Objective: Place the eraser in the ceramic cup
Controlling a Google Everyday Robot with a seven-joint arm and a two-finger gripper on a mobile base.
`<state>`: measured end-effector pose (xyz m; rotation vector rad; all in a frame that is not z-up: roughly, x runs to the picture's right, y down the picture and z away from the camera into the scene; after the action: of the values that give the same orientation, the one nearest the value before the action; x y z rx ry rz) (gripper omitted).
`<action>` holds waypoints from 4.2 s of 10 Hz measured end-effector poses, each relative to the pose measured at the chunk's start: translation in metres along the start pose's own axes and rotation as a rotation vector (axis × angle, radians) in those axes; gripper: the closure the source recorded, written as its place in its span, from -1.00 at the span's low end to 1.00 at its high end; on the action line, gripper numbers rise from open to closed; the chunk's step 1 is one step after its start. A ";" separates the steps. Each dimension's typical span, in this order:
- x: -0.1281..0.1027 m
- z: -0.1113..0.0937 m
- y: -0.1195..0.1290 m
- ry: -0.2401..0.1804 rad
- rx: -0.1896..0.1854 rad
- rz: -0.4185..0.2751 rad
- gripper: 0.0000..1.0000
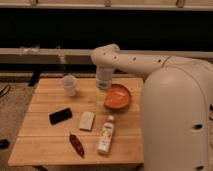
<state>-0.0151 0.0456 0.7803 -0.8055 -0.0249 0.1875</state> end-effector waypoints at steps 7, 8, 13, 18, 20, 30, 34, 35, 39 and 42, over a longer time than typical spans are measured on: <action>0.000 0.000 0.000 0.000 0.000 0.000 -0.60; 0.000 0.000 0.000 0.000 0.000 0.000 -0.60; 0.000 0.000 0.000 0.000 0.000 0.000 -0.60; 0.000 0.000 0.000 0.000 0.000 0.000 -0.60; 0.000 0.000 0.000 0.000 0.000 0.000 -0.60; -0.104 -0.034 0.058 -0.074 0.225 -0.378 -0.60; -0.173 -0.015 0.111 -0.061 0.195 -0.591 -0.60; -0.195 -0.005 0.117 -0.048 0.173 -0.632 -0.60; -0.253 0.022 0.112 -0.043 0.118 -0.681 -0.60; -0.278 0.040 0.100 -0.076 0.118 -0.688 -0.60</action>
<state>-0.3080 0.0927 0.7495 -0.6327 -0.3547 -0.4277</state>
